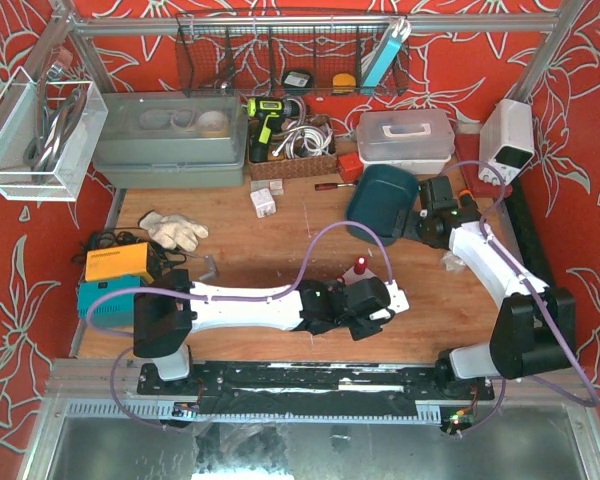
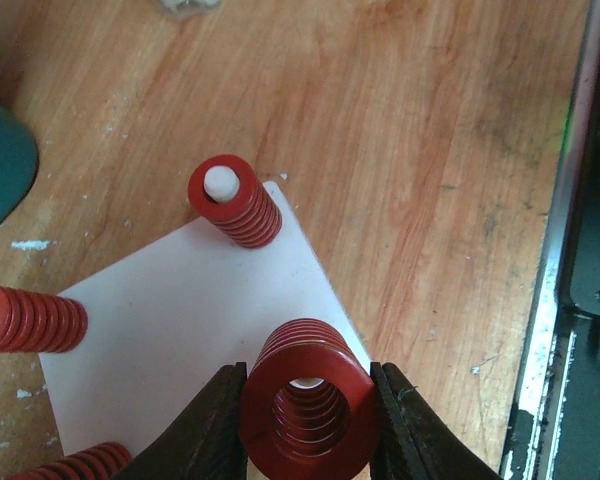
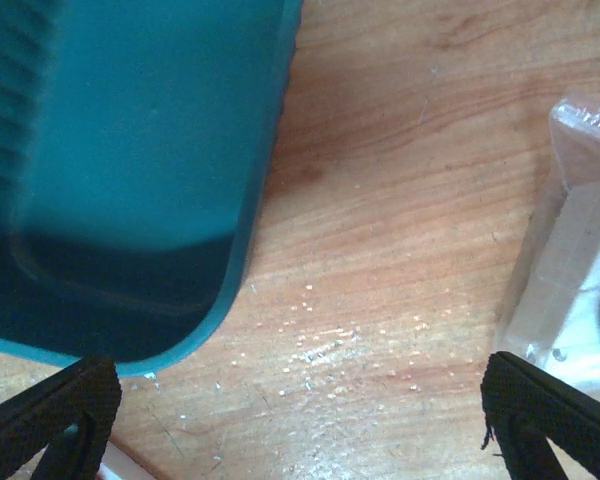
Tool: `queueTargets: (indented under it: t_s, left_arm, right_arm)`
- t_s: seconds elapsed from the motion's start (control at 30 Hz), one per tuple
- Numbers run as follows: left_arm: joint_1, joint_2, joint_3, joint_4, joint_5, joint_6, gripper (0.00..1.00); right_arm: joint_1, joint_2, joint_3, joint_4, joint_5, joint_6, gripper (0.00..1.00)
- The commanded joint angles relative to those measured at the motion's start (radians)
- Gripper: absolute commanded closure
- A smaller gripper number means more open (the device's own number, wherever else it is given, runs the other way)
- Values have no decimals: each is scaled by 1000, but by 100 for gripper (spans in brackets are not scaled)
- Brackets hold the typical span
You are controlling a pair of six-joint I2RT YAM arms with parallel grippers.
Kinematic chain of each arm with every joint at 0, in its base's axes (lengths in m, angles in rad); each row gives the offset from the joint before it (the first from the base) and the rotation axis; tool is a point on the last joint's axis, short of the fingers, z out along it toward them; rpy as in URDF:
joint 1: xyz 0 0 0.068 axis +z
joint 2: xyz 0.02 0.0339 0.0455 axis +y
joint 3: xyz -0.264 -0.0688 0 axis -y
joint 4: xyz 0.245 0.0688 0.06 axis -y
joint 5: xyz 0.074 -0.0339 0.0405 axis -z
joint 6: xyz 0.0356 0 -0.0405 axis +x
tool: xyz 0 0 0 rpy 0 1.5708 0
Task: Install the large spring
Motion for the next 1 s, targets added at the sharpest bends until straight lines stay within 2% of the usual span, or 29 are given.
queueTargets:
  t_s: [0.0,0.3,0.43,0.53,0.67,0.7,0.83,0.97]
  left_arm:
    - [-3,19,44,-41,-41,6,100]
    - [1,60,39,-26,-35,-1,100]
    - [4,90,49,-20,-22,-13,92]
    - [14,109,55,-23,-18,-24,82]
    - [25,109,52,-9,-4,-30,52]
    - [30,105,52,-5,5,-32,47]
    - [47,82,52,2,29,-44,41]
    - [62,25,37,30,-15,-78,35]
  right_arm:
    - [-11,-32,-44,23,-12,-7,1]
    - [-17,-52,-63,44,-18,-14,1]
    - [-17,-55,-74,56,-24,-17,1]
    - [-17,-53,-74,57,-23,-22,1]
    - [-17,-53,-79,61,-13,-30,2]
    - [-16,-53,-81,64,-2,-28,2]
    - [-17,-68,-88,67,17,-45,3]
    - [-18,-106,-101,71,-1,-72,3]
